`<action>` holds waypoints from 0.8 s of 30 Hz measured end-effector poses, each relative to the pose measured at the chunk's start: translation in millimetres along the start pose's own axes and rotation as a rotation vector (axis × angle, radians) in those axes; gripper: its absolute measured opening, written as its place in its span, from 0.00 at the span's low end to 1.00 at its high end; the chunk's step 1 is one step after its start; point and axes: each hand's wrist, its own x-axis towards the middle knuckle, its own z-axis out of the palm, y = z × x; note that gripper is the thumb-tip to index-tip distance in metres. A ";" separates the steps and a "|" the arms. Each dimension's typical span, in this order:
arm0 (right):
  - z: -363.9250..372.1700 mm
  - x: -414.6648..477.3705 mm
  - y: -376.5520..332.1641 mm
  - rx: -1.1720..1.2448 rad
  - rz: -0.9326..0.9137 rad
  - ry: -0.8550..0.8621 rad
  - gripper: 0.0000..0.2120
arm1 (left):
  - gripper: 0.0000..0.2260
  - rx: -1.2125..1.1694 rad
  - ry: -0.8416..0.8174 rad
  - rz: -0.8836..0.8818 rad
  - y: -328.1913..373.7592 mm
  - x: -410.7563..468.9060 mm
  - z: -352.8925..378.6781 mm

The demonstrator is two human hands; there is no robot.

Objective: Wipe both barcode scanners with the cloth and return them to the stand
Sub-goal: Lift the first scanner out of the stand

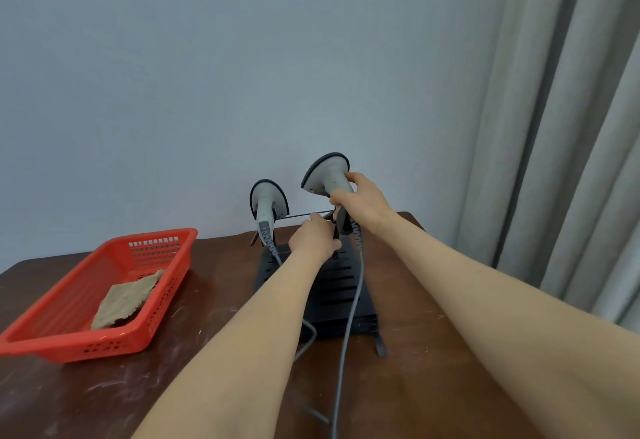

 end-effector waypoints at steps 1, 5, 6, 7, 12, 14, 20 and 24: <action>0.5 -1.0 -0.7 0.007 0.004 0.000 0.30 | 0.21 -0.025 -0.004 0.003 -1.0 -1.0 -2.9; 1.0 -9.6 -6.8 0.055 0.022 -0.011 0.32 | 0.19 -0.062 0.017 0.037 -3.4 -7.8 -24.6; 0.5 -12.1 -9.1 0.055 0.026 -0.015 0.32 | 0.17 -0.048 0.012 0.055 -3.6 -10.9 -32.1; -0.1 -14.9 -11.3 0.052 0.027 -0.022 0.30 | 0.14 -0.043 0.005 0.076 -3.8 -14.3 -39.5; -2.5 -34.6 -25.0 0.128 -0.002 -0.082 0.11 | 0.05 -0.373 -0.037 0.001 -11.4 -32.6 -71.3; -2.0 -42.9 -28.7 0.203 -0.013 -0.105 0.10 | 0.09 -0.531 -0.023 -0.038 -16.3 -42.3 -81.2; 3.2 -67.6 -34.7 0.364 0.007 -0.178 0.10 | 0.13 -0.975 -0.112 -0.064 -31.7 -83.3 -101.2; 8.9 -78.1 -32.6 0.502 0.035 -0.272 0.11 | 0.15 -1.145 -0.145 -0.075 -36.0 -102.3 -100.9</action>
